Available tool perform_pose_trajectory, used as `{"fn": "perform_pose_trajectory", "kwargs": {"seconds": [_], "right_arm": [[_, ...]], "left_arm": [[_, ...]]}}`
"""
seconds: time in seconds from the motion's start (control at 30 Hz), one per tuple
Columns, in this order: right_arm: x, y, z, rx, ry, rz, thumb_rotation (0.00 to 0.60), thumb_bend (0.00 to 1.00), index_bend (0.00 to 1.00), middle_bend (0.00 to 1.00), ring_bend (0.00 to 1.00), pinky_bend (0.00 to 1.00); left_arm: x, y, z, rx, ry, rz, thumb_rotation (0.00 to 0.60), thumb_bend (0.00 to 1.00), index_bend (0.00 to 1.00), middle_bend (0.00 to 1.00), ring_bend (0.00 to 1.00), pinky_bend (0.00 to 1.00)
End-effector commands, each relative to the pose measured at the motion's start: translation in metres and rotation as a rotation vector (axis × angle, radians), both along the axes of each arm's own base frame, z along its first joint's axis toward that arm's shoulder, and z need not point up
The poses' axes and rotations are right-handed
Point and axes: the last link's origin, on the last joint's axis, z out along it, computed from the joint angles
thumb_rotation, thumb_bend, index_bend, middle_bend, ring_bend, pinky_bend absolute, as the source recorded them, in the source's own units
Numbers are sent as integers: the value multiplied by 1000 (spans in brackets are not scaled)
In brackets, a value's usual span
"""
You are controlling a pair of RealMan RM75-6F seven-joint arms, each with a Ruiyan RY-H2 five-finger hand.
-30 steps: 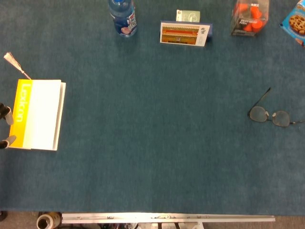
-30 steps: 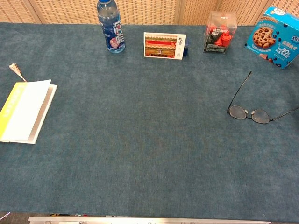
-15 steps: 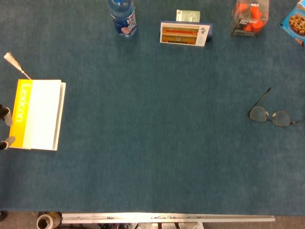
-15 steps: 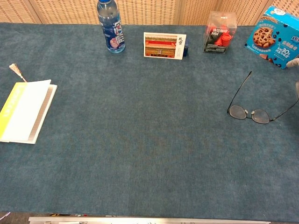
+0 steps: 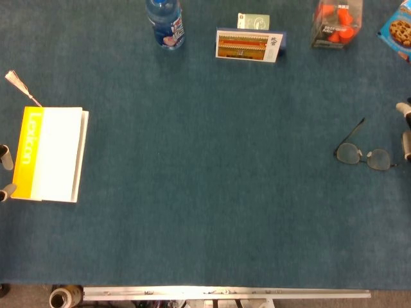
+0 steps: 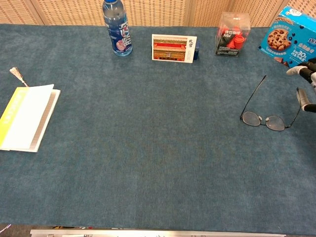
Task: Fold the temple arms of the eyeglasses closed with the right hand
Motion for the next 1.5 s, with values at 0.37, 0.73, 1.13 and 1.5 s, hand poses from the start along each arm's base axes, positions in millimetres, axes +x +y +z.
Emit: {"fn": "perform_pose_trajectory", "kwargs": {"seconds": [0.37,0.73,1.13,1.5], "right_arm": [[-1,-2,-11,13,29,21,600,517,272,236,123,303],[-4,0,-18,27,37,21,600,517,272,236,123,303],[-3,1,-19,25,30,35,600,518,272,236,123,303],[16,15,0,2,-20,79,600,518,272,236,123,303]], "left_arm": [[-1,-1,1,-1,2,1,600,0,558,508,413,535],[-1,-2,2,-5,5,5,600,0,558,509,413,535],[0,-1,2,-7,10,4,600,0,558,509,413,535],[3,-1,0,-14,16,-2,600,0,558,509,413,535]]}}
